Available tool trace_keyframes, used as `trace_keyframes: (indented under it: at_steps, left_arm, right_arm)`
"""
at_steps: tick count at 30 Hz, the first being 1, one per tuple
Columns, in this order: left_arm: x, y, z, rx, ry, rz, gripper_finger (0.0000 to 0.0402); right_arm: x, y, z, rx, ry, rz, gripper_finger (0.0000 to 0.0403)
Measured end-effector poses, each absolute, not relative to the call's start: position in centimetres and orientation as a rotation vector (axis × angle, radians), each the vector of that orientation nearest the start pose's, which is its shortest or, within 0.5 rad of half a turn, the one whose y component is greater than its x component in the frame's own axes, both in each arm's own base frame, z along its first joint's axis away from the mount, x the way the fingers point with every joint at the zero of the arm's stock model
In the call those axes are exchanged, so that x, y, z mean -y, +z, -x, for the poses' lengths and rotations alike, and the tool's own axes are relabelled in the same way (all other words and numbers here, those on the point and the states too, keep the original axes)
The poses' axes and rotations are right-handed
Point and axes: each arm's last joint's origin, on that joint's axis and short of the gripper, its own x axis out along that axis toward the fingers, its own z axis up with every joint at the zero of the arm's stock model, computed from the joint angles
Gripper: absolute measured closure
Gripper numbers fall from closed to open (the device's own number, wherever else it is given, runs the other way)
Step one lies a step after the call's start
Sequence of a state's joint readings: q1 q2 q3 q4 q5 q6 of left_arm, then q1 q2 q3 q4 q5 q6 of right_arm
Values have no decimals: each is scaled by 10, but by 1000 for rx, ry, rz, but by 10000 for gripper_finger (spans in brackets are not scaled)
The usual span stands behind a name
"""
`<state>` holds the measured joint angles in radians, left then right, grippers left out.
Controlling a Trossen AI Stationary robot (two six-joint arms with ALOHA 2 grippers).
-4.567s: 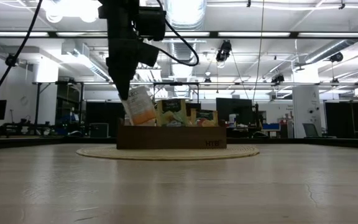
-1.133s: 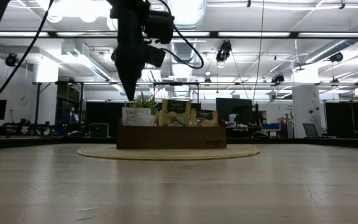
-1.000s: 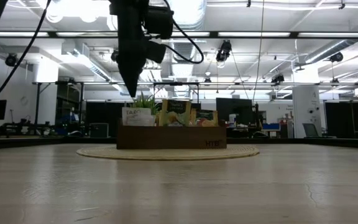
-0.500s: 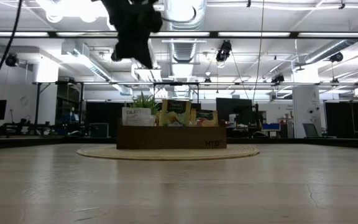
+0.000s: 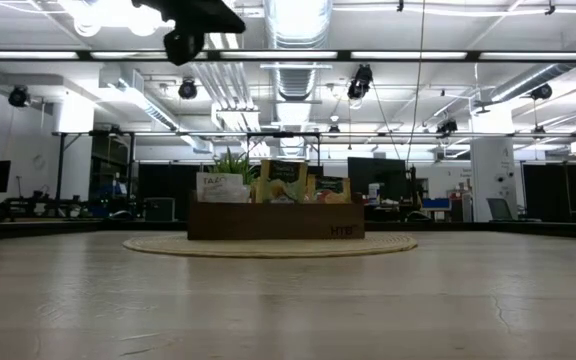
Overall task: Pick & Place Tea
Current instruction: Return to Home Position
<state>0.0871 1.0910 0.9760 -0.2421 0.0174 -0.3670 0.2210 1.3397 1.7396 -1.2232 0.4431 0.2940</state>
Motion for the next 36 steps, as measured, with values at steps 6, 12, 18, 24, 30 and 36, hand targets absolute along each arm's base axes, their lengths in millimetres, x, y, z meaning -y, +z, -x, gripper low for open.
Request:
trace_keyframes:
  at_steps: [6,12,18,24,30,36]
  left_arm:
    - [-14,339,-207,-272,104,385,401]
    - [-13,343,-186,-215,113,382,401]
    - [-12,347,-178,-187,108,381,401]
    - [-12,344,-179,-210,110,367,401]
    - [-10,330,-177,-359,110,290,401]
    - [-8,336,-167,-332,78,221,401]
  right_arm:
    - [-24,427,-205,-701,-326,-23,395]
    - [-22,400,-188,-613,-226,-41,395]
    - [-21,376,-183,-521,-218,-66,394]
    - [-20,359,-183,-543,-217,7,394]
    - [-20,329,-185,-618,-261,-22,394]
    - [-19,308,-175,-585,-249,-36,394]
